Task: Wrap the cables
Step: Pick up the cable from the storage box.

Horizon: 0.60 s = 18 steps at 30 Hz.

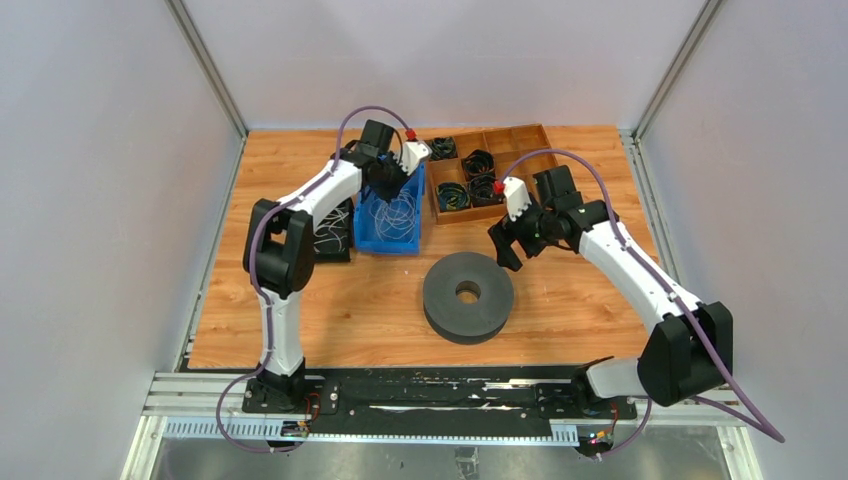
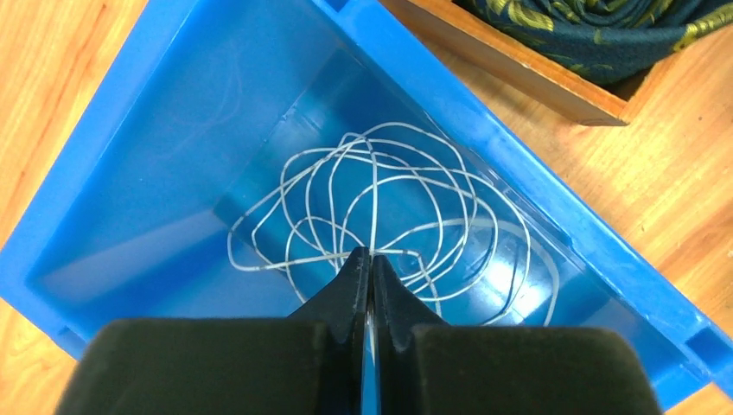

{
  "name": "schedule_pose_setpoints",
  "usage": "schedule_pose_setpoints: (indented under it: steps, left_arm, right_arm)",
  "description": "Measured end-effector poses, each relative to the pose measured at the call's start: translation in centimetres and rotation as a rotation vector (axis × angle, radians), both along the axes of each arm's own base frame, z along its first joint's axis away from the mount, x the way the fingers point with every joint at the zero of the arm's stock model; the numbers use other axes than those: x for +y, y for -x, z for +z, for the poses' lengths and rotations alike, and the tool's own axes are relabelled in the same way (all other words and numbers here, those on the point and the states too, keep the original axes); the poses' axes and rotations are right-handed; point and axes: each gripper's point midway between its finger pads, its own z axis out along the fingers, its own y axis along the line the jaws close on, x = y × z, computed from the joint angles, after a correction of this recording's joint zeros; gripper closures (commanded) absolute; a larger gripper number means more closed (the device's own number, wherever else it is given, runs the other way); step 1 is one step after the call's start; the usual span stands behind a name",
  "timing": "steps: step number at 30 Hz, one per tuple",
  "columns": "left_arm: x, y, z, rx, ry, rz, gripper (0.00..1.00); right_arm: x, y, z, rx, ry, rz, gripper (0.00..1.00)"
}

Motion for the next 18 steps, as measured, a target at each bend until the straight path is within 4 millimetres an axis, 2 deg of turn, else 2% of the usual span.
schedule_pose_setpoints:
  steps: [4, 8, 13, 16, 18]
  left_arm:
    - [0.1, 0.6, 1.2, -0.001, 0.007, -0.005, 1.00]
    - [0.3, 1.3, 5.4, -0.064, 0.032, -0.005, 1.00]
    - [0.7, 3.0, 14.9, -0.236, 0.123, -0.006, 1.00]
    - [0.9, 5.1, 20.8, -0.342, 0.201, -0.011, 1.00]
    - [1.0, 6.7, 24.2, -0.398, 0.258, -0.018, 1.00]
  right_arm:
    - [0.0, 0.0, -0.3, 0.010, 0.003, -0.001, 0.12]
    - [0.0, 0.0, -0.3, 0.011, 0.001, -0.004, 0.12]
    - [0.4, -0.4, 0.8, -0.006, -0.015, 0.003, 0.12]
    - [1.4, -1.6, 4.0, -0.070, -0.067, 0.023, 0.12]
    - [2.4, -2.6, 7.3, -0.137, -0.121, 0.044, 0.12]
